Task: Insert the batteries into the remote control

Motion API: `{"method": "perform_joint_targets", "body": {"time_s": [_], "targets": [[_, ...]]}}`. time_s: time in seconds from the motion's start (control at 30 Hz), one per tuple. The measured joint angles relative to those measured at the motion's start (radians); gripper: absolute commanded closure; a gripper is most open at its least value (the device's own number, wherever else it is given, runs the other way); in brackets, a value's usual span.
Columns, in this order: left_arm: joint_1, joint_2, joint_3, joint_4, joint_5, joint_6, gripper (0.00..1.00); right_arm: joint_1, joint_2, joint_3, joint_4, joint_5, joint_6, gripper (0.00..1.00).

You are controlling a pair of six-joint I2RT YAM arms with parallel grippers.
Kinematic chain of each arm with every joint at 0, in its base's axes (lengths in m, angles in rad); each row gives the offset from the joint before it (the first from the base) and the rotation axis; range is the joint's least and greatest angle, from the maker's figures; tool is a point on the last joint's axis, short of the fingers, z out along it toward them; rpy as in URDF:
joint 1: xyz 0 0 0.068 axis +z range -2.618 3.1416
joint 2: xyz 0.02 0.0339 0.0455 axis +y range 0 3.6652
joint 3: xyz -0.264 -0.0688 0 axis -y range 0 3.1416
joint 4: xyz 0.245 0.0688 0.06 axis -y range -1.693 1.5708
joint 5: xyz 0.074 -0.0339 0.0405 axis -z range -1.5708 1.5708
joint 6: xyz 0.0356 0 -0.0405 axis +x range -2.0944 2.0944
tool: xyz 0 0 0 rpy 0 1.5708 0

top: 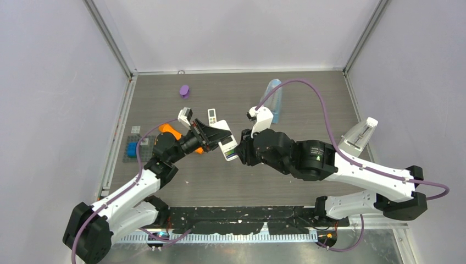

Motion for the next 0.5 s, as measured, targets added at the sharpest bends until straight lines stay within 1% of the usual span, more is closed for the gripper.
{"method": "perform_joint_targets", "body": {"time_s": [0.33,0.5], "targets": [[0.0,0.0,0.0,-0.006,0.0,0.003,1.0,0.0,0.014,0.0,0.002,-0.013,-0.005,0.79],[0.0,-0.009,0.0,-0.018,0.0,0.006,1.0,0.0,0.024,0.0,0.002,-0.021,-0.005,0.8]]}}
